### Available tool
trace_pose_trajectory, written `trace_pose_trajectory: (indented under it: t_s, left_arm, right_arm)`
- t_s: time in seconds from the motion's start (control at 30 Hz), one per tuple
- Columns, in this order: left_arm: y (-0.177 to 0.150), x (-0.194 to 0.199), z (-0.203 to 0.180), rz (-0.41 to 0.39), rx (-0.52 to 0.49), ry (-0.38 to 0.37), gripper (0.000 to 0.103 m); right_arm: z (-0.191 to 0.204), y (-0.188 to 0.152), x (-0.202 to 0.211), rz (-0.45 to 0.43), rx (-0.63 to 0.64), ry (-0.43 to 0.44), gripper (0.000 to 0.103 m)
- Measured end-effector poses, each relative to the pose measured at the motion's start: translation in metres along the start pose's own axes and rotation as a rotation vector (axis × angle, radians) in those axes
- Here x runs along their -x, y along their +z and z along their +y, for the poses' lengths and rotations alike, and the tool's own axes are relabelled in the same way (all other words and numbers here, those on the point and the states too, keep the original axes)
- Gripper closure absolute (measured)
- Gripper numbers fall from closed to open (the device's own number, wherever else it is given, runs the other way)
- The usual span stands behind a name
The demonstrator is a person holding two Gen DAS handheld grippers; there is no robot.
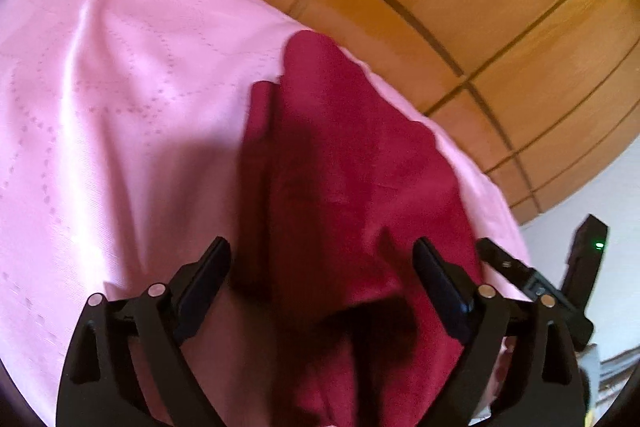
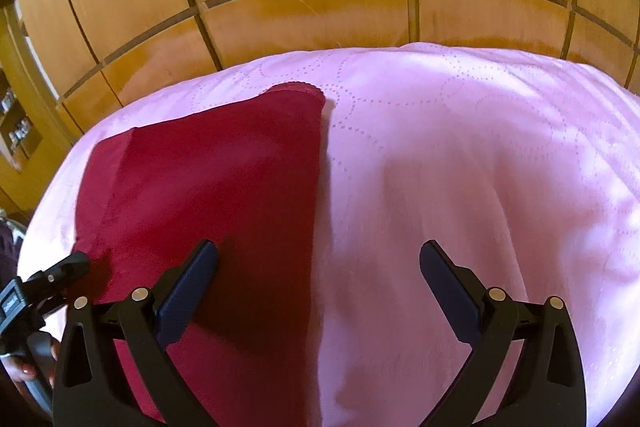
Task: Fold small clothes
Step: 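Grasp the folded dark red top's edge with the left gripper and lift it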
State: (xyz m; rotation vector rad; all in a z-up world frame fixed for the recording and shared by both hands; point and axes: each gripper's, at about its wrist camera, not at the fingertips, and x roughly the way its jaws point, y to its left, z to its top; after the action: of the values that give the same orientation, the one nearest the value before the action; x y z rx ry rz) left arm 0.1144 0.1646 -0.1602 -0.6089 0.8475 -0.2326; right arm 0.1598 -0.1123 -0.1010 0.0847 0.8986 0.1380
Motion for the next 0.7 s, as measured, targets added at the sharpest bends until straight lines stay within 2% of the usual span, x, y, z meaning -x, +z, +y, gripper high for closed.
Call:
trace_pose_trajectory:
  t_s: [0.17,0.23,0.33,0.47,0.6,0.7]
  left_arm:
    - [0.001,-0.004,-0.007,0.005,-0.002,-0.019,0.006]
    - [0.003,-0.007,-0.006,0.015,0.002,-0.021,0.006]
    - [0.005,-0.014,-0.006,0.048,-0.020,0.001,0.007]
    - [0.004,-0.027,-0.002,0.102,-0.022,0.021,0.015]
    - [0.000,-0.027,-0.002,0.100,-0.051,0.020,0.019]
    - [-0.001,-0.027,-0.003,0.102,-0.059,0.013,0.023]
  right_arm:
    - [0.004,-0.003,0.002,0.022,0.011,0.060,0.004]
    - [0.003,-0.007,0.001,0.042,-0.001,0.118,0.003]
    - [-0.007,-0.014,-0.006,0.086,-0.093,0.287,0.003]
    - [-0.024,-0.025,-0.019,0.140,-0.215,0.393,0.003]
    - [-0.031,-0.029,-0.023,0.146,-0.249,0.447,0.004]
    - [-0.028,-0.029,-0.023,0.147,-0.225,0.446,0.008]
